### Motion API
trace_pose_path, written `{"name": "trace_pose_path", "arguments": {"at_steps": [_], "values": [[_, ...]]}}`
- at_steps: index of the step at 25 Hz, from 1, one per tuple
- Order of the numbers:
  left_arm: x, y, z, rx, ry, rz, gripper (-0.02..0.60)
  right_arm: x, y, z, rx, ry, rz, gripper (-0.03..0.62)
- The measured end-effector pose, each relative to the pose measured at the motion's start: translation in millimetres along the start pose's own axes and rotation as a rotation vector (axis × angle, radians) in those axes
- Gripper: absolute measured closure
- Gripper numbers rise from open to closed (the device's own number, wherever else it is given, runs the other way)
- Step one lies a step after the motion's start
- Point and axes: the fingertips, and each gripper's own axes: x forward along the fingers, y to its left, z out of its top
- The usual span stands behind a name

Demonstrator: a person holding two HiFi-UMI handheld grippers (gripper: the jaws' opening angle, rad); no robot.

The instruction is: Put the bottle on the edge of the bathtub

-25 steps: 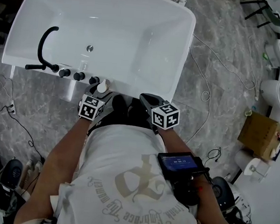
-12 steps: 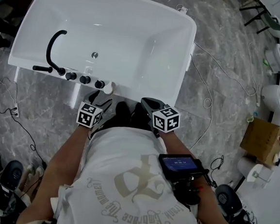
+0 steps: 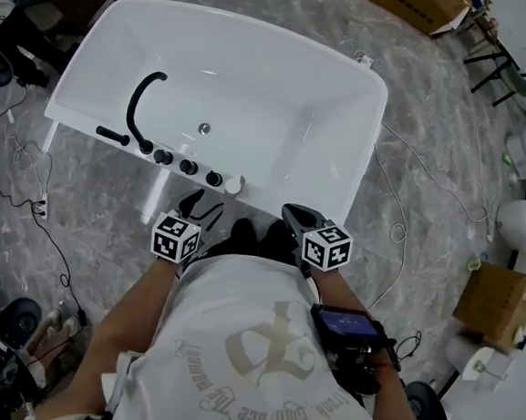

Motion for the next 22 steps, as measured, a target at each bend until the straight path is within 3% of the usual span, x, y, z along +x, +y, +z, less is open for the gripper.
{"name": "trace_pose_path", "arguments": {"at_steps": [7,14,22], "values": [[-25,-10,35,-0.041,-0.157,-0.007,0.532,-4,29,30,-0.137,-0.062,0.051,0.588],[-37,-28,53,-0.043,-0.238,-0.042,0.571,-16,50,50,-0.219,-0.111,0.094,0.588],[-46,-35,55,-0.024,-0.236,-0.035,0.571,-28,57,55,-0.236,-0.153,0.102,0.588]]}}
